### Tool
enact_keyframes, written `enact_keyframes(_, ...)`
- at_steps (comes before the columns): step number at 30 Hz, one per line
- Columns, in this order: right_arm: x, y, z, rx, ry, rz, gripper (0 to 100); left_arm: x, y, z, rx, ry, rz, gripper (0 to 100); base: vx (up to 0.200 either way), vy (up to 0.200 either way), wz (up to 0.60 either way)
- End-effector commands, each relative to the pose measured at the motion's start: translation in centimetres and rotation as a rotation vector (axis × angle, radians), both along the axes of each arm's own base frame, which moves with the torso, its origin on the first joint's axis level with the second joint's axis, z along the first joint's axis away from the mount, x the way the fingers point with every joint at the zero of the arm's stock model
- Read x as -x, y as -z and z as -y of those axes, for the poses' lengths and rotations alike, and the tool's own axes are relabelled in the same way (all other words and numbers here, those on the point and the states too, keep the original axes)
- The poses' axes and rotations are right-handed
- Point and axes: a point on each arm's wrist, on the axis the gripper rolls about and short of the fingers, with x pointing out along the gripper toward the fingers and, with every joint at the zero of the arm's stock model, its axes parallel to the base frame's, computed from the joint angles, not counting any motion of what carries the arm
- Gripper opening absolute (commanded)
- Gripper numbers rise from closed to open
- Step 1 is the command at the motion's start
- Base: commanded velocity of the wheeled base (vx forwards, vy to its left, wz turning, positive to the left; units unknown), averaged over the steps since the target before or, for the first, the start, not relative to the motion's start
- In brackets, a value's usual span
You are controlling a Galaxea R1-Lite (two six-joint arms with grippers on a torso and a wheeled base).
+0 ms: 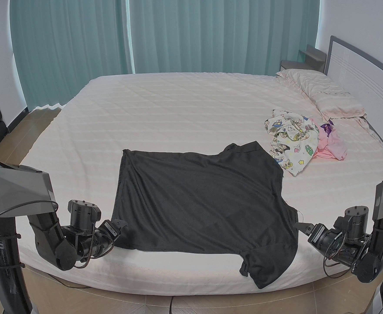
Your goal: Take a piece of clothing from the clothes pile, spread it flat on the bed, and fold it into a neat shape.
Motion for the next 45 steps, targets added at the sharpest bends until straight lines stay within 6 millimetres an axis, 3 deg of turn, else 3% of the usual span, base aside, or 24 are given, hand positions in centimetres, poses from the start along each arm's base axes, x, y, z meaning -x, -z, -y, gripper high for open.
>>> enact_keyframes(1, 0.4, 0.1, 0.0, 0.005, -0.003, -0.012, 100, -0.8, 1.4, 0.3, -0.05, 0.009, -0.012, 100, 0.0, 0.0, 0.0)
enact_keyframes(5, 0.4, 0.2, 0.0, 0.012, -0.006, -0.015, 100, -0.7, 1.8, 0.4, -0.101, 0.017, -0.019, 100, 0.0, 0.0, 0.0)
enact_keyframes(6, 0.4, 0.5, 0.0, 0.015, -0.005, -0.027, 100, -0.7, 2.3, 0.7, -0.127, 0.026, -0.028, 0, 0.0, 0.0, 0.0)
enact_keyframes(14, 0.4, 1.4, 0.0, 0.038, -0.016, -0.074, 100, -0.5, 2.3, 0.5, -0.139, 0.01, -0.034, 0, 0.0, 0.0, 0.0)
enact_keyframes(28, 1.1, 2.9, 0.2, 0.08, -0.09, -0.203, 100, 2.1, 2.4, -1.7, -0.15, -0.041, -0.106, 0, 0.0, 0.0, 0.0)
enact_keyframes(34, 1.3, 4.1, 0.0, 0.078, -0.156, -0.26, 100, 1.7, 2.2, -2.4, -0.134, -0.068, -0.059, 0, 0.0, 0.0, 0.0)
enact_keyframes(42, 0.3, 5.9, -0.3, 0.074, -0.173, -0.237, 100, 1.7, 2.2, -2.5, -0.128, -0.072, -0.061, 0, 0.0, 0.0, 0.0)
enact_keyframes(45, -1.6, 6.4, -0.6, 0.065, -0.166, -0.181, 100, 1.8, 2.2, -2.5, -0.123, -0.066, -0.065, 0, 0.0, 0.0, 0.0)
